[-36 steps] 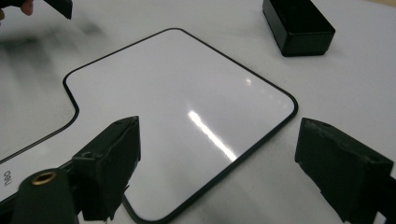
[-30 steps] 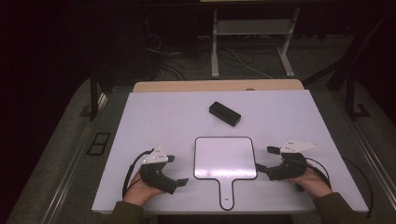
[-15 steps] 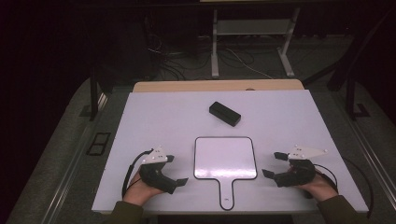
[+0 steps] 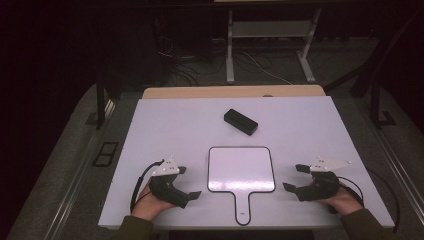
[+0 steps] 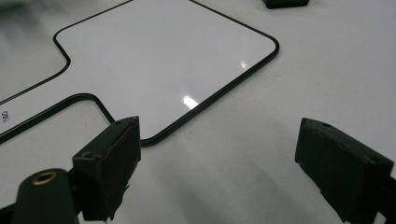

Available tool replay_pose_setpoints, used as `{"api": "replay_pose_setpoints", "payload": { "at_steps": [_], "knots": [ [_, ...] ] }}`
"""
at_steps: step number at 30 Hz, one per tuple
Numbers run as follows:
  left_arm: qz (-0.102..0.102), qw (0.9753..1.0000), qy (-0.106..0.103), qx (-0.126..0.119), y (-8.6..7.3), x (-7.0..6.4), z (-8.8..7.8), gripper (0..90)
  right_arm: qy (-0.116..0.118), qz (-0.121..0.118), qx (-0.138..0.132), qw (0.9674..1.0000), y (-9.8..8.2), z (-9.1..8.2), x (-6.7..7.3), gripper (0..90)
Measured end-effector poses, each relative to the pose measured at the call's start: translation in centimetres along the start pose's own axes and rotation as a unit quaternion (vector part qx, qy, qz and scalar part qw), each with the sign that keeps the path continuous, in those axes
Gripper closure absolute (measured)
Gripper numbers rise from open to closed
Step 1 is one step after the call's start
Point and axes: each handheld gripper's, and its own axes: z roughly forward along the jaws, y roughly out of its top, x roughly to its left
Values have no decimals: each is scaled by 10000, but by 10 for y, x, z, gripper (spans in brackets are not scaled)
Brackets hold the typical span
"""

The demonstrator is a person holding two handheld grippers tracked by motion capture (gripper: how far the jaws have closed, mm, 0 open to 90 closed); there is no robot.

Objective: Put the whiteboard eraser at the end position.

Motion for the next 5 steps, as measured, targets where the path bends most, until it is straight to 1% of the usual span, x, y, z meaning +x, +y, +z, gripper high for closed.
{"api": "replay_pose_setpoints", "payload": {
  "at_steps": [5],
  "knots": [
    [25, 10000, -19, 28, 0, 0, 1, 0, 14, -10, -4, 10000, 0, 0, 0, 129]
  ]
}}
